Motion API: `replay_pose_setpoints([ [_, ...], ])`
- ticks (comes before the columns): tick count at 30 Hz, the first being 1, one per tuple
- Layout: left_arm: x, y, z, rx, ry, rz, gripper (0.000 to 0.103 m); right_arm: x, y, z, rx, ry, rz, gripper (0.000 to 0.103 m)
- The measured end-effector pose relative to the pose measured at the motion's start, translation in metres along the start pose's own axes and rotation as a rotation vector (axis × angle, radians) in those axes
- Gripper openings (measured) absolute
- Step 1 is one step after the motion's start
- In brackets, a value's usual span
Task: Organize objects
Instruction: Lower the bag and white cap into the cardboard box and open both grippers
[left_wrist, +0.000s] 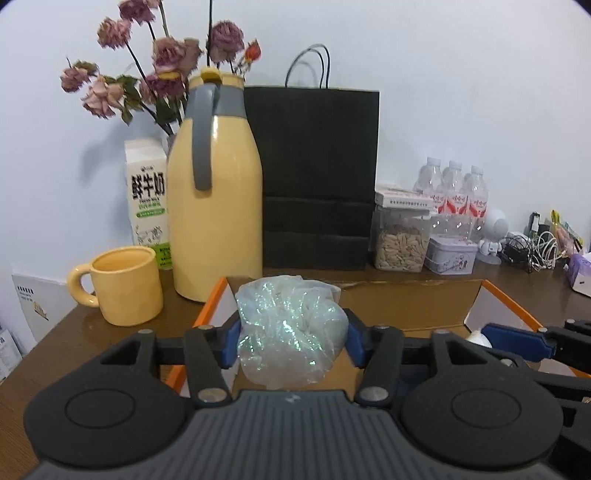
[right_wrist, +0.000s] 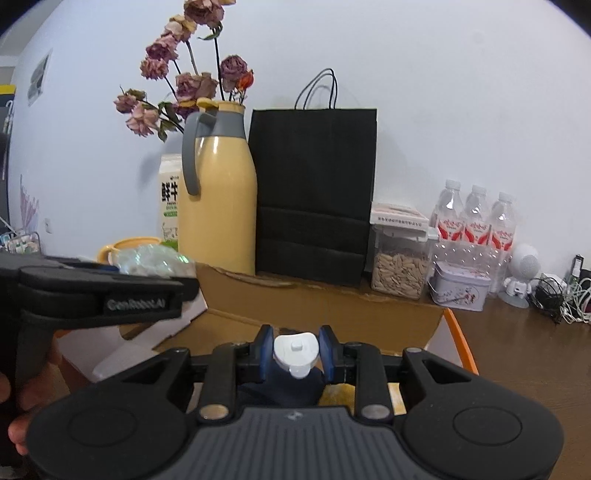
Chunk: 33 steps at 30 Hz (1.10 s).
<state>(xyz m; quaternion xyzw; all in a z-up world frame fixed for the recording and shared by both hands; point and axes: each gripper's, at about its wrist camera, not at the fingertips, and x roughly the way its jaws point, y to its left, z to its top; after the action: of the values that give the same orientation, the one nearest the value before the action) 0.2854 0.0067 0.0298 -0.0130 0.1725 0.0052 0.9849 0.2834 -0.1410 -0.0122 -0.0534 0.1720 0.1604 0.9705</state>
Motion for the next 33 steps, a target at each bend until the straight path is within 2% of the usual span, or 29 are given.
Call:
replay_pose_setpoints([
  [1, -0.003, 0.0, 0.0, 0.0, -0.014, 0.006, 0.084, -0.002, 0.0, -0.001, 0.004, -0.002, -0.005, 0.033],
  [2, -0.006, 0.001, 0.0, -0.005, -0.03, 0.012, 0.092, -0.004, -0.001, -0.001, 0.007, -0.003, -0.011, 0.056],
  [3, -0.009, 0.002, -0.001, -0.012, -0.052, 0.013, 0.103, -0.005, -0.002, -0.001, 0.01, -0.005, -0.018, 0.092],
  [4, -0.012, 0.002, 0.0, -0.019, -0.07, 0.011, 0.103, -0.006, -0.002, -0.002, 0.012, -0.011, -0.027, 0.103],
  [7, -0.015, 0.002, 0.001, -0.022, -0.075, 0.012, 0.103, -0.011, -0.003, -0.002, 0.011, -0.029, -0.05, 0.103],
  [19, -0.015, 0.004, 0.0, -0.031, -0.063, 0.015, 0.103, -0.013, -0.004, -0.003, 0.011, -0.032, -0.051, 0.103],
  [33, -0.041, 0.003, 0.007, -0.038, -0.112, -0.003, 0.103, -0.036, -0.01, 0.002, 0.007, -0.075, -0.065, 0.103],
])
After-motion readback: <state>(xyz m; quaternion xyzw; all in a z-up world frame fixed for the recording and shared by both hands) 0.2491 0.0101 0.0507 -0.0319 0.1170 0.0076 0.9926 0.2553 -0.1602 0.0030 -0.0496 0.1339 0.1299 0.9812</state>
